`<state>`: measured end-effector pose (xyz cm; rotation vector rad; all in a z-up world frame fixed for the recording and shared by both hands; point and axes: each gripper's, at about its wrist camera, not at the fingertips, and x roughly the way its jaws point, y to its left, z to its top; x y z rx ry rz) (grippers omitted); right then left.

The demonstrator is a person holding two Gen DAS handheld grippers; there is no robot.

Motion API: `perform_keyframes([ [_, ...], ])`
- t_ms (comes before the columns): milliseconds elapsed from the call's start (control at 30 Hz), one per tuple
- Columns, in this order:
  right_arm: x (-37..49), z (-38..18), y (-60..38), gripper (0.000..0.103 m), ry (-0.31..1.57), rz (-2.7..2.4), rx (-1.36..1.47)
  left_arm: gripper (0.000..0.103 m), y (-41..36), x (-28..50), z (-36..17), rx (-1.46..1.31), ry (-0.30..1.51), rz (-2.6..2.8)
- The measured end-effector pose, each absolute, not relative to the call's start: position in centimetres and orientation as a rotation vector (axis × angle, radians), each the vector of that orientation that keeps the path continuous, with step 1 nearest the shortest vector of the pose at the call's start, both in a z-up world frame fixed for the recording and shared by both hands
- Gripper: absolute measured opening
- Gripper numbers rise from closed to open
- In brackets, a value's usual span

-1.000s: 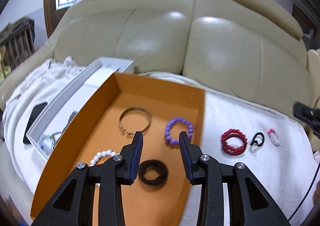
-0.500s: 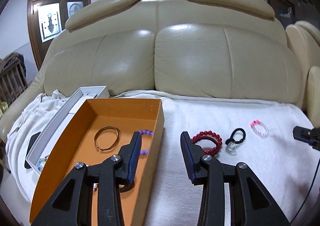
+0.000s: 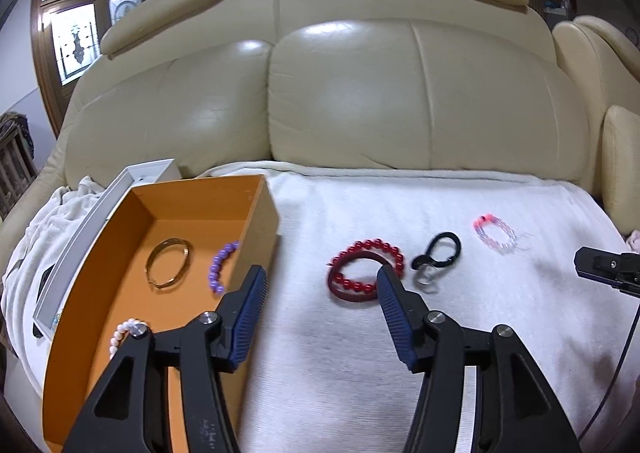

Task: Organize jewelry
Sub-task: 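Move both grippers back over the remaining jewelry on the towel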

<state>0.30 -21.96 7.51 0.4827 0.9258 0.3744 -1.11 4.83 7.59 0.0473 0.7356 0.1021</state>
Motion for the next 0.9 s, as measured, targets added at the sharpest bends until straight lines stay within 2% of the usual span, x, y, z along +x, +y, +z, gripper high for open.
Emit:
perform_keyframes([
  [167,0.0,7.3,-22.3,0.022,0.938,0.370,0.478,0.066,4.1,-0.4,6.7,0.025,0.782,0.079],
  [567,0.4,7.1,-23.5,0.022,0.953,0.334,0.507,0.066,2.4,0.5,5.5,0.052,0.821,0.045],
  [733,0.3,7.6,-24.1,0.022,0.927,0.303,0.483,0.066,1.8,0.3,5.4,-0.036,0.840,-0.073],
  [900,-0.1,8.1,-24.5,0.024,0.900,0.277,0.426,0.068,-0.4,-0.4,5.6,-0.039,0.785,-0.106],
])
